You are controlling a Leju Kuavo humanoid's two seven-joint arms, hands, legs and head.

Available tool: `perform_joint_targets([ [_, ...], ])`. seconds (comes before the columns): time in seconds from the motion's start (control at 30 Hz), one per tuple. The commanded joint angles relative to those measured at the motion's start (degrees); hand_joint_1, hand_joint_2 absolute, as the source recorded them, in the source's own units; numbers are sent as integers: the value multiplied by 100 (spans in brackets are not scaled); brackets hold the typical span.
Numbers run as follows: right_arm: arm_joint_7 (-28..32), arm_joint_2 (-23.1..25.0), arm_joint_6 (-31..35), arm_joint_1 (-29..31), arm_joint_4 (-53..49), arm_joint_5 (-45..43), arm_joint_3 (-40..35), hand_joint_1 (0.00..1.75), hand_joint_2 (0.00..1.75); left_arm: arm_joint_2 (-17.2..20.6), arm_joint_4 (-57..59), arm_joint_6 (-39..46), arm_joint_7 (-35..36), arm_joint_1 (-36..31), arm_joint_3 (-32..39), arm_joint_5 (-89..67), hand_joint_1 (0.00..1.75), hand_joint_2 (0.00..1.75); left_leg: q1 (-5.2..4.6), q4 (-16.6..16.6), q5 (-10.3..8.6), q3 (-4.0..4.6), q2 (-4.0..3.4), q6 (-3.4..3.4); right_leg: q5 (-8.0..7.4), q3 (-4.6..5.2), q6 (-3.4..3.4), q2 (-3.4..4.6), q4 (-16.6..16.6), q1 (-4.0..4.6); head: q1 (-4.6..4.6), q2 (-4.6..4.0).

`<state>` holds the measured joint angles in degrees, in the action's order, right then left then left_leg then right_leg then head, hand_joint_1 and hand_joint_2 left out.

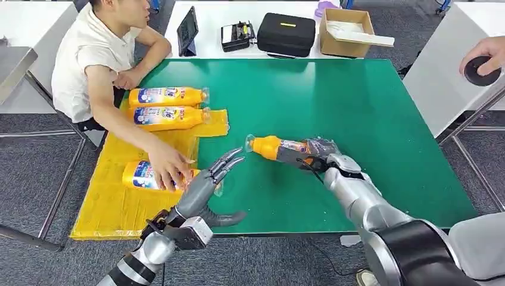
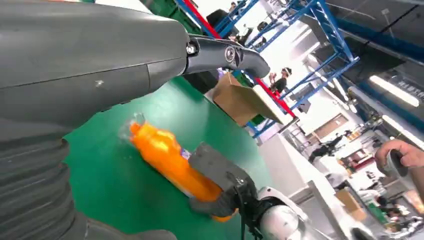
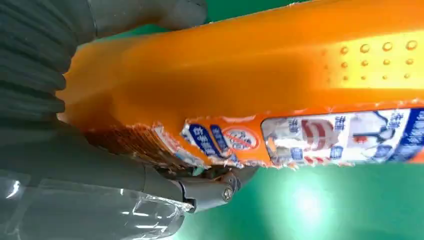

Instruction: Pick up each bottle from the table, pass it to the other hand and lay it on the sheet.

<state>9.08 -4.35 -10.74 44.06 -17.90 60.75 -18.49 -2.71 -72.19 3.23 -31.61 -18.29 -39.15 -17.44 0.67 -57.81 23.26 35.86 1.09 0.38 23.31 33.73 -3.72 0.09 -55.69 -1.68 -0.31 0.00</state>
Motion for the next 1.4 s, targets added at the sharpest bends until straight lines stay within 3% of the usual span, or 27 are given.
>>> perform_joint_targets([
  [0.03,536,-73,-432,-542,392,-514,780,175,175,-30,291,-97,3,-78,-32,219,0,175,9,7,8,-32,5,-5,2,-40,15,-12,14,12,0,0],
  [0.33,1776,-73,-867,-916,62,-2044,1959,175,175,-616,-170,-284,662,454,960,2091,0,175,10,10,14,-61,-15,-1,-2,-66,22,8,22,14,0,0],
  [0.5,2663,316,-1098,-1266,-1030,-3196,1935,175,175,-769,-44,542,1120,711,1148,3067,0,175,8,9,18,-64,-43,-4,-3,-63,26,33,15,13,0,0],
  [0.53,2675,401,-1222,-1439,-1550,-3553,1749,175,175,-751,58,598,1070,750,1127,3214,0,175,6,8,20,-64,-47,-4,-4,-63,20,40,12,11,2,0],
  [0.67,2552,427,-1269,-1580,-1935,-3808,1584,175,175,-719,96,543,1096,778,1100,3353,0,175,4,9,19,-63,-50,-4,-4,-60,19,43,11,9,0,0],
  [0.73,2251,460,-1132,-1990,-3142,-4593,769,175,175,-571,214,163,1319,846,931,3828,0,175,2,9,20,-59,-51,-4,-3,-55,17,45,7,6,0,0],
  [0.87,2260,389,-1071,-1963,-3066,-4700,674,175,175,-576,200,160,1319,818,924,3836,0,175,2,4,16,7,-35,1,5,3,15,34,-3,3,0,0],
  [1.1,2389,361,-1109,-1943,-3027,-4786,605,175,175,-571,201,115,1382,812,913,3900,0,175,-1,4,16,26,-27,0,5,15,18,29,-1,-3,0,0],
  [1.2,2506,540,-1069,-2075,-3526,-4786,101,175,175,-537,267,-67,1436,770,863,4080,0,175,-1,4,18,27,-35,-1,4,20,20,37,-2,-1,0,0],
  [1.33,2369,622,-942,-2176,-3979,-4905,-697,175,175,-635,442,748,940,509,761,3086,0,175,1,1,18,37,-37,-3,3,33,17,40,-6,4,0,0],
  [1.4,2288,638,-853,-2154,-4013,-4922,-964,175,175,-745,571,667,1032,426,810,3093,0,175,2,-1,19,31,-36,-3,7,30,21,35,-8,6,-2,0],
])
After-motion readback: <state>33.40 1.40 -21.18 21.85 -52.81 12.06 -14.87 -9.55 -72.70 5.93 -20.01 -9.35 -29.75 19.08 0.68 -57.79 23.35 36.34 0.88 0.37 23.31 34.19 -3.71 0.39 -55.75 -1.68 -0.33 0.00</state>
